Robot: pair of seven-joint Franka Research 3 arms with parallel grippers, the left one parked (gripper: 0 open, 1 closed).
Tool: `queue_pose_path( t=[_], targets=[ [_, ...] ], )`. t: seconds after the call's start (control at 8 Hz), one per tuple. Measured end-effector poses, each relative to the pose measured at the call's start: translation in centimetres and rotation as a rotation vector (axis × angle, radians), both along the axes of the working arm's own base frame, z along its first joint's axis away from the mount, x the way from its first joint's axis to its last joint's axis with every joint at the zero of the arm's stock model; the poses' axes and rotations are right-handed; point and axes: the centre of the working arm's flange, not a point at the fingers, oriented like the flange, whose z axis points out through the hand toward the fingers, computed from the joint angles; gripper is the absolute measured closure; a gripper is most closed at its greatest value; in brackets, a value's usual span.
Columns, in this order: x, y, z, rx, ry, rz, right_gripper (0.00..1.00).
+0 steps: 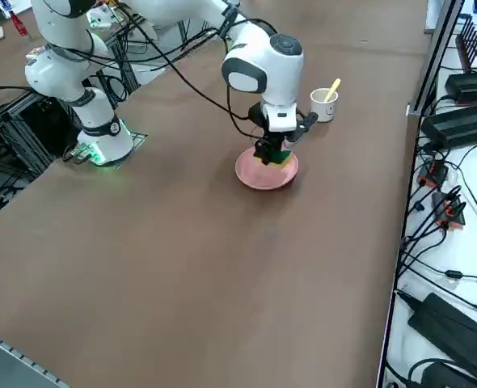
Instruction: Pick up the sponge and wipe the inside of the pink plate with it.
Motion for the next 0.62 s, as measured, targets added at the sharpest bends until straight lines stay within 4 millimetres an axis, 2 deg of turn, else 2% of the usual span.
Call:
queue_pose_path(
  t=[0.38,0.62],
  targets=[
    [-1.0,0.2,-1.6,-0.001,0.011,-0.007,0.44],
    [-2.2,1.1,-2.9,-0.006,0.041,-0.014,0.44]
  ],
)
